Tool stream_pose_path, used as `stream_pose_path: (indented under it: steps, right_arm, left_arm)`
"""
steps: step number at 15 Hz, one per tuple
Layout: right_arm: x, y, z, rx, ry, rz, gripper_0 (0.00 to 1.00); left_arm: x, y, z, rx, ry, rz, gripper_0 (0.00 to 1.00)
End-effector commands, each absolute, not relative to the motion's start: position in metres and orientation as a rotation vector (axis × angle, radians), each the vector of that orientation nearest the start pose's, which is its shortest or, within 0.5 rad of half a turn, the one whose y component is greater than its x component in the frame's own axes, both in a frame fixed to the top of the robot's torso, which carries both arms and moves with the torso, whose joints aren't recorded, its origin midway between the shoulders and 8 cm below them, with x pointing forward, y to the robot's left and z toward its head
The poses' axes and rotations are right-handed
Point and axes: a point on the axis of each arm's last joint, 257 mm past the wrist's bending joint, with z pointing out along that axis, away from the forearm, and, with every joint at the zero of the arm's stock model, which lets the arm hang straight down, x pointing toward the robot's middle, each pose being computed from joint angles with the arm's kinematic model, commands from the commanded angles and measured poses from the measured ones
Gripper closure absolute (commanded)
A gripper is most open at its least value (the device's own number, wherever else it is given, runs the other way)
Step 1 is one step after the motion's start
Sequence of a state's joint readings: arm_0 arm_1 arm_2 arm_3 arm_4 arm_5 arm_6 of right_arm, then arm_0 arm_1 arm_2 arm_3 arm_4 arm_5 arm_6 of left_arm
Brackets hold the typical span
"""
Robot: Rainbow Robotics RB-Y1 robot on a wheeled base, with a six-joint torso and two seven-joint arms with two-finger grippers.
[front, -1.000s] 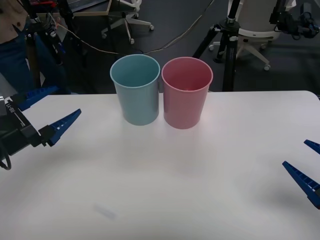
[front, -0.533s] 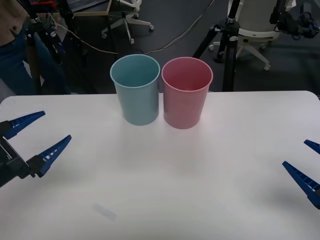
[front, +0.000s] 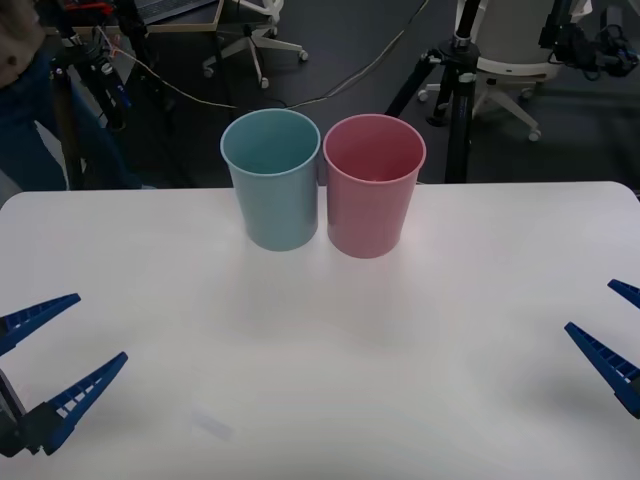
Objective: Grasp the object on the table and drop it into the matching bin: aluminum can to the light blue bin, PET bottle to the pink bin.
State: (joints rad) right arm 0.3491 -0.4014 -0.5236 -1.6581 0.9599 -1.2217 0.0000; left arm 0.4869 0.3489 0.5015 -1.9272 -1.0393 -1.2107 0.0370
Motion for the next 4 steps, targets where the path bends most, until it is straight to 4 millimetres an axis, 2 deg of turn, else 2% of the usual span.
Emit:
stream_pose_path:
  steps: [1, 4]
  right_arm:
    - [0.3423, -0.3297, -0.1689, -0.465, 1.441, 0.567, 0.00]
    - [0.3423, -0.3297, -0.1689, -0.465, 1.441, 0.567, 0.00]
  left_arm:
    - [0.2958, 0.2821, -0.1631, 0.592, 1.475, -0.550, 0.00]
    - [0.2958, 0.2821, -0.1631, 0.592, 1.475, -0.550, 0.00]
